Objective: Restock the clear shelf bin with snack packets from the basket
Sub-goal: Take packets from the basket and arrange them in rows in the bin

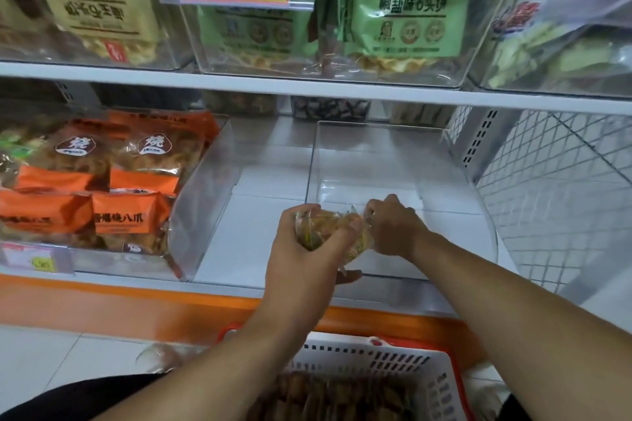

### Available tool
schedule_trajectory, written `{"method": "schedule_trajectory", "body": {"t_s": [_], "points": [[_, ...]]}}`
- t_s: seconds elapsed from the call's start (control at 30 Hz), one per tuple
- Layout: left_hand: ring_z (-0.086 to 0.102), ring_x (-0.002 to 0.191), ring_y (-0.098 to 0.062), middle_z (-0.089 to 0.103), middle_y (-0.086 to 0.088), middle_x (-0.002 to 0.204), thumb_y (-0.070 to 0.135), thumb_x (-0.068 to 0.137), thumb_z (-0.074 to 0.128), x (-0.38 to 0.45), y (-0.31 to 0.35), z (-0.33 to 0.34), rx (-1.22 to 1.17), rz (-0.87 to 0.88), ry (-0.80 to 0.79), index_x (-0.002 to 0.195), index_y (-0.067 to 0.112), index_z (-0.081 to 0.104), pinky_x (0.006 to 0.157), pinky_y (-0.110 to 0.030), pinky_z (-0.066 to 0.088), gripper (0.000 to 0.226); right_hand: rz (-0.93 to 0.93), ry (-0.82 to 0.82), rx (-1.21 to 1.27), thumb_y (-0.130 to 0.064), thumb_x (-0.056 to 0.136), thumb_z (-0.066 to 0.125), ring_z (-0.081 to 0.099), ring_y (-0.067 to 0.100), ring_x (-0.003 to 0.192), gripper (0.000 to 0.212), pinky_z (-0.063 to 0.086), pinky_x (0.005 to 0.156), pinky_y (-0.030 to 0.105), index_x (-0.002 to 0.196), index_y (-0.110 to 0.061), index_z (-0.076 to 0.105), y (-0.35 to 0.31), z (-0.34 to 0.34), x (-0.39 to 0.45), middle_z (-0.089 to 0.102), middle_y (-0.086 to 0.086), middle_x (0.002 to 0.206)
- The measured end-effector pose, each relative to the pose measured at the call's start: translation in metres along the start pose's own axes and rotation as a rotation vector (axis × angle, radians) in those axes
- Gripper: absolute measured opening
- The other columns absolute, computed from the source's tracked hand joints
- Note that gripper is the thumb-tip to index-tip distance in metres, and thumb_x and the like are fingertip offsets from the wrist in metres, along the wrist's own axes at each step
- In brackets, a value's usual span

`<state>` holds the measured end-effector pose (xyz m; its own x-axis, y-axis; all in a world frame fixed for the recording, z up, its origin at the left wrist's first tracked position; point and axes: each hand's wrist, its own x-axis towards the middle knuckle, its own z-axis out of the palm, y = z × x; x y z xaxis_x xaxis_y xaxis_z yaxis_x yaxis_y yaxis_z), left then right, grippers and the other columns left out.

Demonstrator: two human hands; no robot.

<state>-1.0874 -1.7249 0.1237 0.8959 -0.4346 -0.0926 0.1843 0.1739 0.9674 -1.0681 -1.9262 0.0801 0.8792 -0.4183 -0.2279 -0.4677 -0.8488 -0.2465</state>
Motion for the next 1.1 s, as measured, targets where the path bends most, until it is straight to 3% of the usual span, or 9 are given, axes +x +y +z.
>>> {"method": "schedule_trajectory", "body": {"t_s": [0.13, 0.23, 0.3, 0.5, 0.63, 0.73, 0.8, 0.93, 1.1], "points": [[0.074, 0.084, -0.011, 0.072, 0.011, 0.090, 0.027, 0.082, 0.083, 0.010, 0.007, -0.003, 0.051, 0.104, 0.074, 0.116, 0.032, 0.058, 0.066, -0.036, 0.065, 0.042, 0.039, -0.082, -0.133, -0.043, 0.092, 0.061, 0.059, 0.038, 0.114, 0.048, 0.047, 0.093, 0.043, 0.127, -0.011, 0.055, -0.011, -0.005, 0.012, 0.052, 0.019, 0.130], [0.070, 0.075, -0.002, 0.069, 0.024, 0.087, 0.031, 0.079, 0.084, 0.017, 0.012, -0.006, 0.181, 0.245, 0.157, 0.113, 0.038, 0.054, 0.059, -0.018, 0.057, 0.046, 0.161, -0.234, 0.199, -0.029, 0.094, 0.057, 0.059, 0.025, 0.066, 0.022, 0.048, 0.060, 0.027, 0.087, -0.012, 0.068, -0.015, -0.021, 0.032, 0.067, 0.014, 0.090], [0.067, 0.072, 0.002, 0.068, 0.028, 0.085, 0.033, 0.078, 0.083, 0.020, 0.013, -0.007, 0.215, 0.280, 0.191, 0.114, 0.038, 0.052, 0.056, -0.011, 0.051, 0.047, 0.322, -0.290, 0.472, -0.021, 0.093, 0.056, 0.044, 0.020, 0.052, 0.024, 0.038, 0.052, 0.023, 0.070, -0.016, 0.064, -0.017, -0.030, 0.044, 0.053, 0.008, 0.069], [0.071, 0.079, -0.008, 0.070, 0.017, 0.087, 0.039, 0.077, 0.082, 0.030, 0.015, -0.010, 0.082, 0.159, 0.195, 0.113, 0.038, 0.055, 0.059, -0.022, 0.058, 0.045, 0.502, -0.369, 0.724, -0.047, 0.099, 0.056, 0.056, 0.024, 0.066, 0.044, 0.053, 0.071, 0.032, 0.076, -0.010, 0.061, -0.037, -0.035, 0.069, 0.055, 0.010, 0.072], [0.073, 0.092, -0.018, 0.071, 0.000, 0.101, 0.038, 0.084, 0.079, 0.035, 0.019, -0.011, -0.040, 0.038, 0.217, 0.111, 0.033, 0.057, 0.064, -0.028, 0.061, 0.036, 0.512, -0.339, 1.099, -0.052, 0.097, 0.057, 0.063, 0.043, 0.119, 0.062, 0.061, 0.075, 0.051, 0.118, 0.006, 0.060, -0.051, -0.033, 0.078, 0.065, 0.021, 0.130], [0.074, 0.094, -0.020, 0.072, -0.002, 0.103, 0.038, 0.086, 0.077, 0.036, 0.020, -0.013, -0.064, 0.008, 0.214, 0.110, 0.032, 0.057, 0.064, -0.029, 0.062, 0.032, 0.467, -0.213, 1.261, -0.023, 0.105, 0.046, 0.063, 0.039, 0.092, 0.021, 0.062, 0.056, 0.050, 0.100, -0.007, 0.060, -0.055, -0.028, 0.077, 0.056, 0.019, 0.115], [0.075, 0.091, -0.020, 0.074, -0.002, 0.101, 0.039, 0.085, 0.078, 0.035, 0.020, -0.015, -0.076, -0.008, 0.202, 0.111, 0.030, 0.058, 0.065, -0.029, 0.062, 0.034, 0.449, -0.165, 1.343, -0.009, 0.102, 0.035, 0.064, 0.038, 0.084, 0.026, 0.059, 0.050, 0.044, 0.090, -0.005, 0.058, -0.050, -0.025, 0.076, 0.055, 0.018, 0.102], [0.076, 0.089, -0.021, 0.075, -0.004, 0.103, 0.038, 0.087, 0.077, 0.036, 0.019, -0.021, -0.119, -0.040, 0.174, 0.119, 0.023, 0.059, 0.065, -0.031, 0.062, 0.039, 0.311, -0.257, 1.126, 0.018, 0.087, 0.054, 0.075, 0.027, 0.070, 0.015, 0.062, 0.058, 0.032, 0.090, 0.008, 0.063, -0.041, -0.016, 0.074, 0.068, 0.018, 0.093], [0.077, 0.086, -0.018, 0.075, -0.004, 0.098, 0.039, 0.086, 0.077, 0.033, 0.016, -0.021, -0.100, -0.021, 0.154, 0.117, 0.025, 0.059, 0.061, -0.026, 0.060, 0.039, 0.143, -0.056, 0.553, -0.001, 0.087, 0.069, 0.067, 0.033, 0.103, 0.027, 0.056, 0.093, 0.041, 0.115, -0.001, 0.066, -0.038, 0.000, 0.078, 0.068, 0.019, 0.114]]}}
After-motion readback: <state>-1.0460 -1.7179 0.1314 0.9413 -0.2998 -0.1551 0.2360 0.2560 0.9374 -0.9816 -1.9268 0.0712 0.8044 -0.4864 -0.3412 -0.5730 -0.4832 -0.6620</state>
